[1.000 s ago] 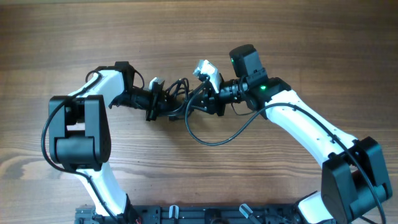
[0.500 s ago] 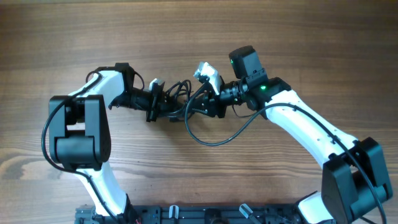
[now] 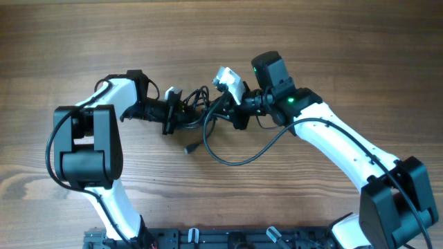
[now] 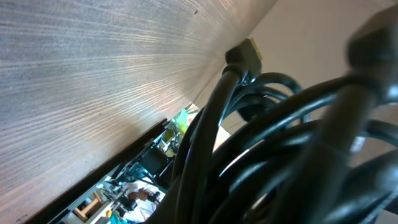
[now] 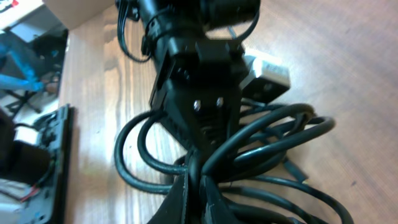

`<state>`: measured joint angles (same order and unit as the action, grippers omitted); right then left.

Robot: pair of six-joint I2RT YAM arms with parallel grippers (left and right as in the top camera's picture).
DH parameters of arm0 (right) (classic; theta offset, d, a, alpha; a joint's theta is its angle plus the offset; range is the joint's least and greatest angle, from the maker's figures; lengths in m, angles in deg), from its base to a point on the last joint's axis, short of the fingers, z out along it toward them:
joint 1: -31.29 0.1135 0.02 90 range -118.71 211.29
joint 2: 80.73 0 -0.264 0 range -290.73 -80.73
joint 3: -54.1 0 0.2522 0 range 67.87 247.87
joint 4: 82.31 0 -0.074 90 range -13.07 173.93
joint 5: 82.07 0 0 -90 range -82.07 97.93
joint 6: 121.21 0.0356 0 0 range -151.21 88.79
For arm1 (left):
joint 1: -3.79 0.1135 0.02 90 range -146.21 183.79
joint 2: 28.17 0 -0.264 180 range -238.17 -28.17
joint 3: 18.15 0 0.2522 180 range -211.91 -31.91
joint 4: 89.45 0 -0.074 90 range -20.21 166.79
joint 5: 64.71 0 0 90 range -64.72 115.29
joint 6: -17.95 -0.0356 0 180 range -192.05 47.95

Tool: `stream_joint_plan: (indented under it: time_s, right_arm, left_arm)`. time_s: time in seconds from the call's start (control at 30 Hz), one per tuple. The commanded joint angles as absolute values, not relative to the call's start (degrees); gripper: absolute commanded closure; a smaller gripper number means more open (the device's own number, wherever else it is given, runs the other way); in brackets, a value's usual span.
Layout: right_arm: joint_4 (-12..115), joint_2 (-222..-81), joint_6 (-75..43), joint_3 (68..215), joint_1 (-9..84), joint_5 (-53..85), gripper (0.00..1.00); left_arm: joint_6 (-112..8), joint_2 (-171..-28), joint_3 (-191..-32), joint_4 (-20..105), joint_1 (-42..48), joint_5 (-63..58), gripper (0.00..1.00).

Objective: Untangle cables

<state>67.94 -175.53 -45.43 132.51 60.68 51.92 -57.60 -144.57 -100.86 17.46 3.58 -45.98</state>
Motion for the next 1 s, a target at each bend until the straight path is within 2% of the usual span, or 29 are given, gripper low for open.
stream_joint_plan:
  time_s: [0.0, 0.3, 0.67, 0.77, 0.93, 0.97]
  right_arm:
    - [71.4, -176.1, -45.1, 132.4, 60.9, 46.5, 0.96]
    - [78.9, -174.1, -37.4, 132.4, 60.9, 44.4, 0.96]
    - [86.6, -168.0, -30.6, 132.4, 60.5, 40.7, 0.96]
    - [85.0, -167.9, -30.8, 132.4, 60.5, 40.3, 0.96]
    - [75.1, -167.9, -32.2, 132.4, 60.5, 40.3, 0.94]
    - [72.8, -167.9, -34.0, 132.4, 60.5, 40.5, 0.91]
  left_arm:
    - [-58.1, -144.2, -101.1, 18.1, 2.9, -45.5, 0.96]
    - [-58.1, -144.2, -101.1, 19.0, 2.9, -28.8, 0.96]
    - [-58.1, -144.2, -101.1, 19.4, 2.9, -17.3, 0.96]
    - [-56.2, -144.2, -101.1, 19.4, 2.9, -17.5, 0.96]
    - [-54.9, -144.2, -101.1, 19.4, 2.9, -17.7, 0.96]
    - [-54.9, -144.2, -101.1, 19.4, 2.9, -17.7, 0.96]
